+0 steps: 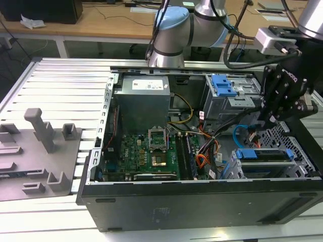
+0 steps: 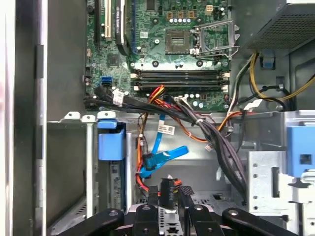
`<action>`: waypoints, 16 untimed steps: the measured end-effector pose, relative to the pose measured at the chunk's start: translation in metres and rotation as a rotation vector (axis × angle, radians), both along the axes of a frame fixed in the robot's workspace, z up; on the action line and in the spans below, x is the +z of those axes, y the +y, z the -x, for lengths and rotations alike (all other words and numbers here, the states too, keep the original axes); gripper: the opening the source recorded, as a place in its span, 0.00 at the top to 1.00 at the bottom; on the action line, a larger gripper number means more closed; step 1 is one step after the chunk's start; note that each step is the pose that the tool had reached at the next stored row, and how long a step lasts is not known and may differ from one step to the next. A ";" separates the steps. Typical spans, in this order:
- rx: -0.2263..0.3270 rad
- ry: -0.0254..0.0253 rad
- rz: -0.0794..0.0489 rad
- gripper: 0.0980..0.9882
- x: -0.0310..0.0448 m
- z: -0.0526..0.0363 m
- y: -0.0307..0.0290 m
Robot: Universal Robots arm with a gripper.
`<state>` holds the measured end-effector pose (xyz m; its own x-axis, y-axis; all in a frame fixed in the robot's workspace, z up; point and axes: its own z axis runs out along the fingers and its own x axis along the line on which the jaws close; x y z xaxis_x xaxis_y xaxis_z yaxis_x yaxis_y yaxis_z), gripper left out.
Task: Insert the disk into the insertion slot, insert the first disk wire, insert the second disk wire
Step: 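Insert the first disk wire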
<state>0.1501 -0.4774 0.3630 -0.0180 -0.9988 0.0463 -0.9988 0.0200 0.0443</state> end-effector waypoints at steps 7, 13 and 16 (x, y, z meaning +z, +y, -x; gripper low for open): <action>0.000 0.0000 0.010 0.77 -0.0106 0.0007 0.0001; 0.000 0.0000 0.016 0.77 -0.0121 0.0007 0.0000; 0.000 0.0001 0.016 0.86 -0.0122 0.0007 0.0001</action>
